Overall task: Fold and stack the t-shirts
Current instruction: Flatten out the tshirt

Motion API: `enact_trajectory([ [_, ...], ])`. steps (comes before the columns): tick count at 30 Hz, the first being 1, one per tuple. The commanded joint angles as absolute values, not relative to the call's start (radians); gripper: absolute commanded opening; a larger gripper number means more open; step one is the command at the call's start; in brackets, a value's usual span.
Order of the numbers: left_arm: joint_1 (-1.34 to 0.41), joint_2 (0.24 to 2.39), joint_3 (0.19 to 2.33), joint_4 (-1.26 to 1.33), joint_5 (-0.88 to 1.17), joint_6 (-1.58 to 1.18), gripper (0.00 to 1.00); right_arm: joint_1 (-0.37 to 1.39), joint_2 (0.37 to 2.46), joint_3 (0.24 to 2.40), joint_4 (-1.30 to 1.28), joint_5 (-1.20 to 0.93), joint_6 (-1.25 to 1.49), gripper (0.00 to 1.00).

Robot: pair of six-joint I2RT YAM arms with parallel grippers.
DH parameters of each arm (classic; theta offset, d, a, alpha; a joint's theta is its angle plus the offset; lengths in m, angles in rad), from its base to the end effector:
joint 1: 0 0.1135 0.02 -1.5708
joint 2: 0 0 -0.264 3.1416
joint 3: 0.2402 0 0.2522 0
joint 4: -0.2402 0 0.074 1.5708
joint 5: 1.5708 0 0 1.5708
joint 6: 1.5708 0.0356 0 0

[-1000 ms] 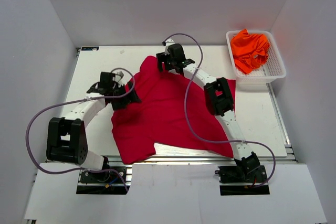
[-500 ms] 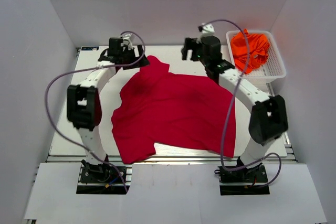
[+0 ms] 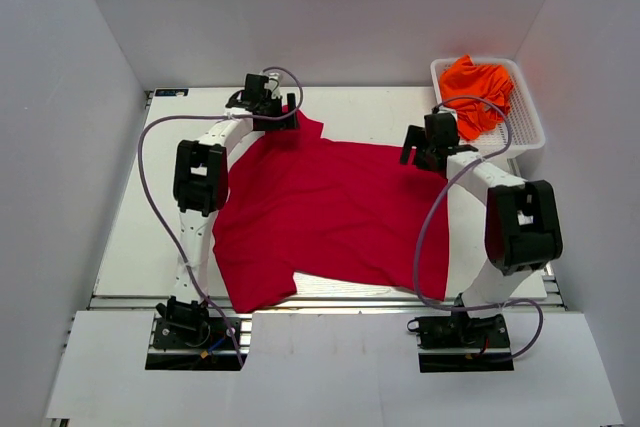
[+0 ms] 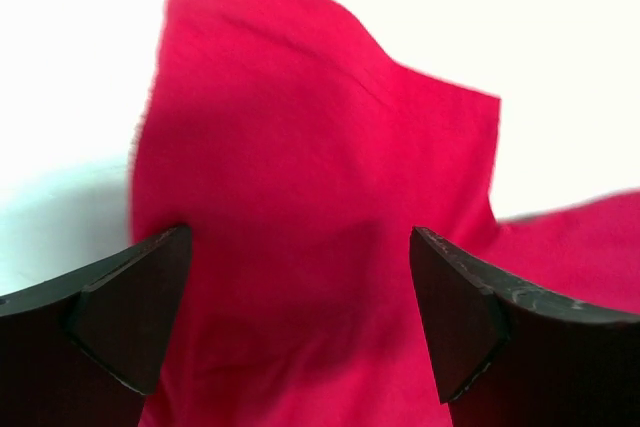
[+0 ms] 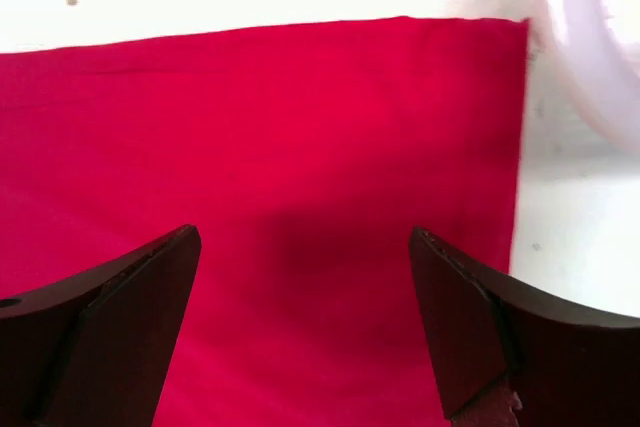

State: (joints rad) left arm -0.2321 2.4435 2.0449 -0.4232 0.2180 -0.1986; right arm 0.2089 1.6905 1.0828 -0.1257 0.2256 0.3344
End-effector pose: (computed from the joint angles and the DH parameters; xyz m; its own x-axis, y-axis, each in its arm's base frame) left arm 0.5289 -0.1329 0.1638 -0.7713 -0.0156 -0.6363 0.2201 0.9315 -0.2896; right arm 0.3613 0.0684 0.2122 -0.6316 0.1931 -0.7509 0.1776 0.9788 0.1024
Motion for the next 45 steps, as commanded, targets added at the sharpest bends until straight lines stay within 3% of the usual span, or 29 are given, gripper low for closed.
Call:
enact_trajectory([
  [1, -0.225, 2.463, 2.095, -0.456, 0.143, -0.183, 1.00, 0.181, 1.767, 1.169, -0.152, 0.164, 0.338, 0.90],
  [12, -0.173, 2.523, 2.098, -0.531, 0.021, -0.183, 1.00, 0.156, 2.123, 1.476, -0.330, 0.080, 0.325, 0.90],
  [22, -0.086, 2.692, 2.354, -0.557, 0.004, -0.232, 1.00, 0.169, 2.370, 1.827, -0.367, -0.191, 0.275, 0.90],
  [29, -0.032, 2.755, 2.427, -0.316, 0.083, -0.209, 1.00, 0.169, 2.508, 2.121, -0.316, -0.256, 0.247, 0.90],
  [37, -0.032, 2.685, 2.462, -0.213, 0.052, -0.209, 1.00, 0.182, 2.444, 2.210, -0.274, -0.242, 0.141, 0.90],
  [40, -0.032, 2.525, 2.379, -0.215, 0.031, -0.198, 1.00, 0.198, 2.344, 2.165, -0.287, -0.210, 0.078, 0.90],
  [45, -0.032, 2.196, 2.229, -0.443, 0.018, -0.218, 1.00, 0.224, 2.050, 1.919, -0.296, -0.117, 0.149, 0.90],
])
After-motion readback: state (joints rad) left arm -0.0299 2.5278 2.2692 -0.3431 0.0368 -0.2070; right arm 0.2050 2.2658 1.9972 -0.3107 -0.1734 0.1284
